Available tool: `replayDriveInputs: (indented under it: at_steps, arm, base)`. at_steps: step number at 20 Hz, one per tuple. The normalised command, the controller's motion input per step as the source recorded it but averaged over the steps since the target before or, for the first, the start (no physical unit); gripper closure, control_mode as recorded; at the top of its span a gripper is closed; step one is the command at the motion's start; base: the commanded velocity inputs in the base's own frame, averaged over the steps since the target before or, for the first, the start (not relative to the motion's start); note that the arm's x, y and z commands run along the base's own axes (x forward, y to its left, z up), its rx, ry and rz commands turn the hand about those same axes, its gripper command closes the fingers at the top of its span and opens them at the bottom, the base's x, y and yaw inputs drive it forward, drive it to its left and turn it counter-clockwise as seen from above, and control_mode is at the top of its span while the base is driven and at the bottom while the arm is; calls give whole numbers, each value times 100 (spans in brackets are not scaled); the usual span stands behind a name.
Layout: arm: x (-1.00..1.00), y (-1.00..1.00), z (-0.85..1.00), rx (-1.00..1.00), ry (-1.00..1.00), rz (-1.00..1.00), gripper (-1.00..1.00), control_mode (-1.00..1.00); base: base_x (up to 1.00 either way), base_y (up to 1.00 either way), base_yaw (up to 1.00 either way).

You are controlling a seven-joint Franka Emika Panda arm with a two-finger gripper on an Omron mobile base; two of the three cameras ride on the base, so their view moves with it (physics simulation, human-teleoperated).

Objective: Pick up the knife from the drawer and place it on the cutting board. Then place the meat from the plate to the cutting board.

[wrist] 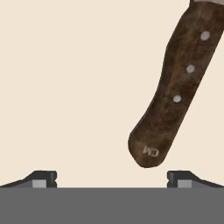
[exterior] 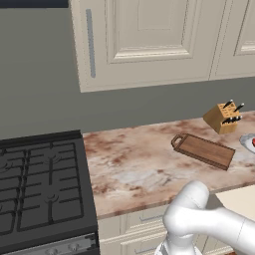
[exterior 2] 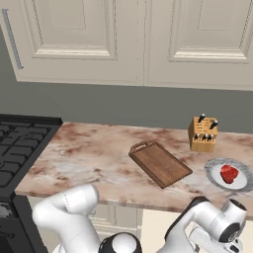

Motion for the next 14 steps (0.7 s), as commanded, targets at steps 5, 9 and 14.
replayDriveInputs:
  at_steps: [5,9,14]
  arm:
    - [17,-1,-16,0,0,-1,-100,-100]
    - [6,-11,-14,0,0,-2,-100,-100]
    - [0,-26,-3,0,-1,-3,-100,-100]
  base:
    - [0,0,0]
    - [0,0,0]
    - [0,0,0]
